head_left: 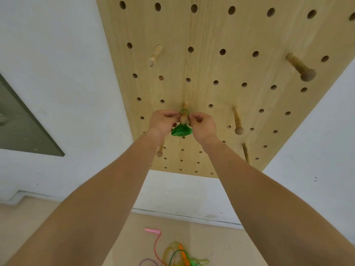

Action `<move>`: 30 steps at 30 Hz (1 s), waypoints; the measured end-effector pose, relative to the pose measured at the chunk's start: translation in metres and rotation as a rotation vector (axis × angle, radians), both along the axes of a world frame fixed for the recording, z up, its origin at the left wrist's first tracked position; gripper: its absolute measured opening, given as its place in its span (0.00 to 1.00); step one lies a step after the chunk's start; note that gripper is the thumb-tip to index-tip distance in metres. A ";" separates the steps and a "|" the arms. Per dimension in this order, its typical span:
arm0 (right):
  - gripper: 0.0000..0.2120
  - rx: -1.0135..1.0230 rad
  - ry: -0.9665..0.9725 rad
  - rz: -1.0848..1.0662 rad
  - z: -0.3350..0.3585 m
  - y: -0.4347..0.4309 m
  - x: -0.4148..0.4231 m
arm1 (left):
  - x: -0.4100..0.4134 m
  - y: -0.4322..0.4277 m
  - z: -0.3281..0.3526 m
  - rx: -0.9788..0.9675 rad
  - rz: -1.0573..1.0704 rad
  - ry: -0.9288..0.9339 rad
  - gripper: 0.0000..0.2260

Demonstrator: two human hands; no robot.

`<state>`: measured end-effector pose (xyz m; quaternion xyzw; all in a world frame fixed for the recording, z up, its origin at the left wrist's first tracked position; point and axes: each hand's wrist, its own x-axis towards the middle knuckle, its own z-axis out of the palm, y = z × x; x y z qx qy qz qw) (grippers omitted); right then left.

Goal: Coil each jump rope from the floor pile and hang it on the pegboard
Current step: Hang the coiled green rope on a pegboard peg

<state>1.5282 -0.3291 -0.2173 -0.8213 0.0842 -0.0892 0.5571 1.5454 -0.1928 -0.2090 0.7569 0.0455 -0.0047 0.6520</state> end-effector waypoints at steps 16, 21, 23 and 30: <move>0.16 -0.414 0.174 0.048 0.031 -0.014 -0.092 | -0.088 0.062 0.016 0.521 -0.026 0.040 0.05; 0.18 -0.584 0.163 0.080 0.038 -0.010 -0.136 | -0.125 0.062 0.015 0.601 -0.119 0.026 0.14; 0.18 -0.631 0.175 0.102 0.036 -0.012 -0.151 | -0.138 0.058 0.012 0.657 -0.149 0.028 0.17; 0.18 -0.733 0.198 0.185 -0.021 -0.043 -0.180 | -0.181 0.020 -0.045 0.810 -0.189 0.029 0.17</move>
